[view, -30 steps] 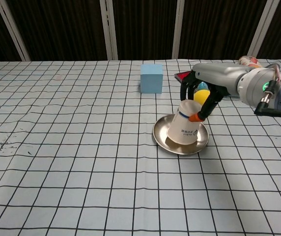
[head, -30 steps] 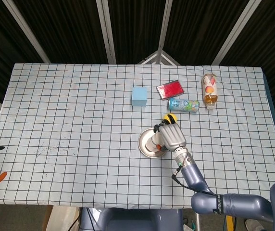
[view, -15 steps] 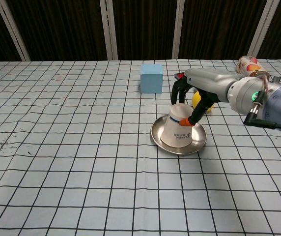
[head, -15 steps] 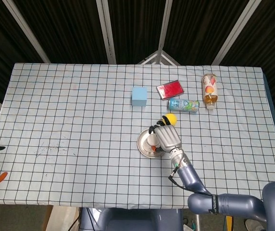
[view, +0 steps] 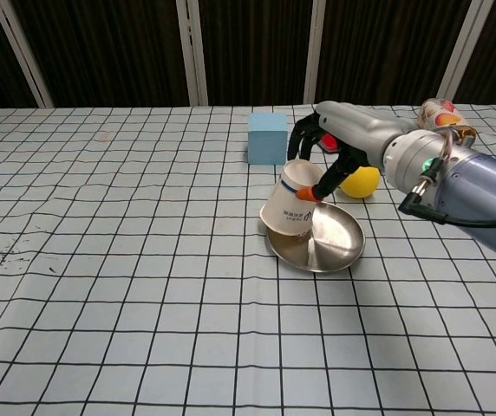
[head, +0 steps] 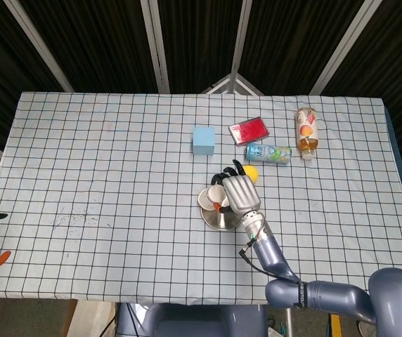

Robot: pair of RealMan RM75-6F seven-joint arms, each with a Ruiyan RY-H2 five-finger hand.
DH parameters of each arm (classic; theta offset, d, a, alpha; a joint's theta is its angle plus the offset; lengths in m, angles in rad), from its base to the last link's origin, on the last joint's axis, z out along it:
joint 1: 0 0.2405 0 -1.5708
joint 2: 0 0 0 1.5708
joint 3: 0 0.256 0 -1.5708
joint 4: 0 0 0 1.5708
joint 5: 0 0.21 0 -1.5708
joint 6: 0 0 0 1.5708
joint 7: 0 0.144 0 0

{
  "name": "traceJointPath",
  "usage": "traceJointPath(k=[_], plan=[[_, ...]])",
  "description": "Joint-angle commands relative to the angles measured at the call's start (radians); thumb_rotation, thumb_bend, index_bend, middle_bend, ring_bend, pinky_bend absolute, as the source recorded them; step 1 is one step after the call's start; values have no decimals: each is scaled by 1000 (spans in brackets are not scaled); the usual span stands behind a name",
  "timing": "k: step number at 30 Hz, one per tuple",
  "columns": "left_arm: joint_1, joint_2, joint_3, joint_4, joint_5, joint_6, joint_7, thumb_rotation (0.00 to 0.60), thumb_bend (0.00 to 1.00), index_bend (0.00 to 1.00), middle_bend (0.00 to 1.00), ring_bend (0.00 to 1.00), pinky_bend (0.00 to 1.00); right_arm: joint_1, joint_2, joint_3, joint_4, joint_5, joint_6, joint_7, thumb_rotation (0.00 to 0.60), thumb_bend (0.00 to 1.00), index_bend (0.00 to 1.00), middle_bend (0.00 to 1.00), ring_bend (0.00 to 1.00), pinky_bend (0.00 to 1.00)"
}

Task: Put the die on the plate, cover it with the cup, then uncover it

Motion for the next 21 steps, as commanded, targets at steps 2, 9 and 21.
traceJointPath(k=[2,9,21], plan=[[0,-1,0,0,-1,1,2,600,296,237,0,0,23,-8,-5,-1,24,-5,1,6,600,464,648,490,223,0],[-1,-2,0,-2,-2,-3,9,600,296,239,0,0,24,-31,29,-31,33,-36,-6,-10,600,465,662,490,223,0],[-2,-8,4,-10,1,-6,33,600,297,246,0,0,23,-76,125,-104,-117,-109,-13,-56,600,467,748,490,223,0]])
